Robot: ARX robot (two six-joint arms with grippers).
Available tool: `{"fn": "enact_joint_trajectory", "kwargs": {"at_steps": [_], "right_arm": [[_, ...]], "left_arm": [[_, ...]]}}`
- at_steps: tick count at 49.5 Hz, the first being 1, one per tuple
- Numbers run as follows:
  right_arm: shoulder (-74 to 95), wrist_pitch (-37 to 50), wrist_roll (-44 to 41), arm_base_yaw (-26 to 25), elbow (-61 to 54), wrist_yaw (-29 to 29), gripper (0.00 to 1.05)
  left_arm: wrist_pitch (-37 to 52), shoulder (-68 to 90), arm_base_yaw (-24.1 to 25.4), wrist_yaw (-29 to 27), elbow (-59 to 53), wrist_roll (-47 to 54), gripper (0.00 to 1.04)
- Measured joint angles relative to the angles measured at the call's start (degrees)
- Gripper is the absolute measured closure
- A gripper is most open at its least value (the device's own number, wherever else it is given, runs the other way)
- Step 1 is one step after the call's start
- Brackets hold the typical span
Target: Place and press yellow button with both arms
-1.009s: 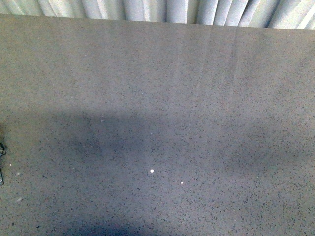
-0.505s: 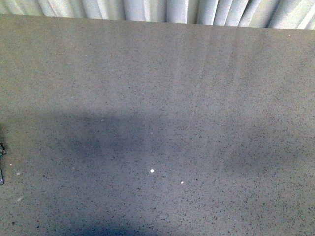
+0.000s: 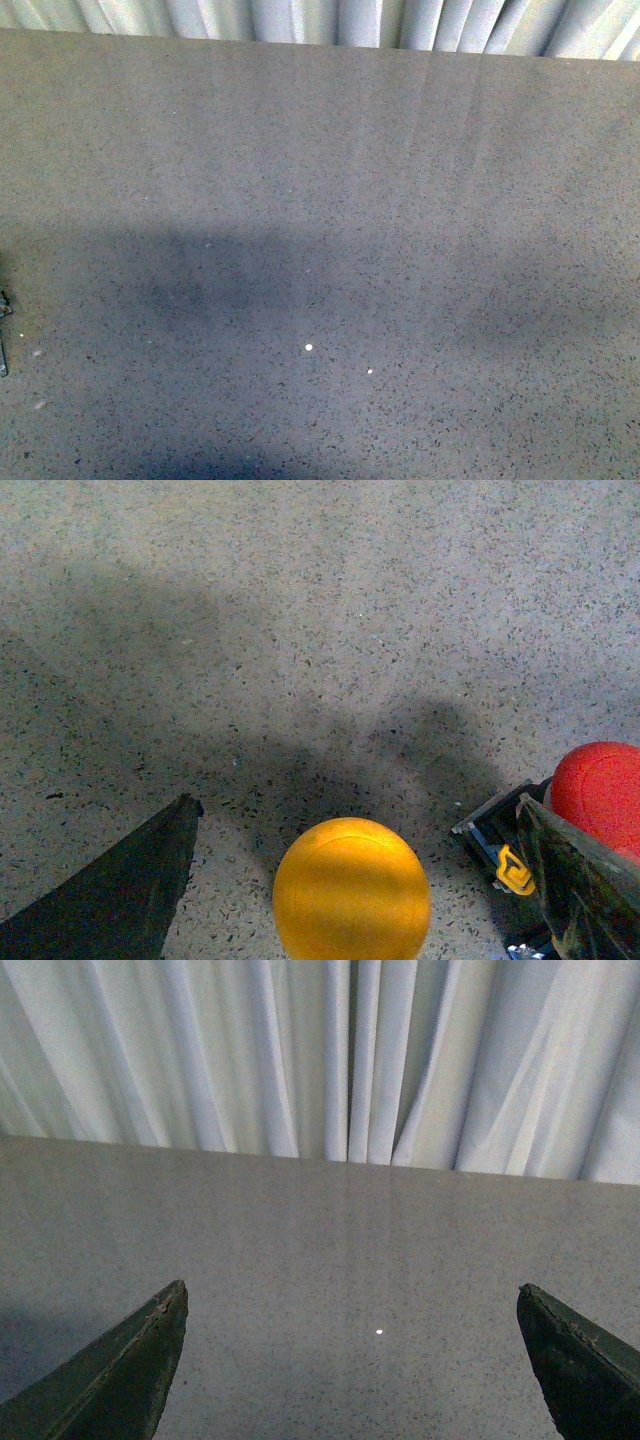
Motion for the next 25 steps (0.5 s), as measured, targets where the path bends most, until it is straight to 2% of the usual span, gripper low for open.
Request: {"fn": "enact_joint_trajectory", "kwargs": {"at_steps": [25], "right_arm": [[0.0, 0.0, -0.02, 0.0, 0.0, 0.0, 0.09]], "left_arm": [[1.64, 2.71, 0.59, -0.46, 0.07, 0.31, 0.09]]}}
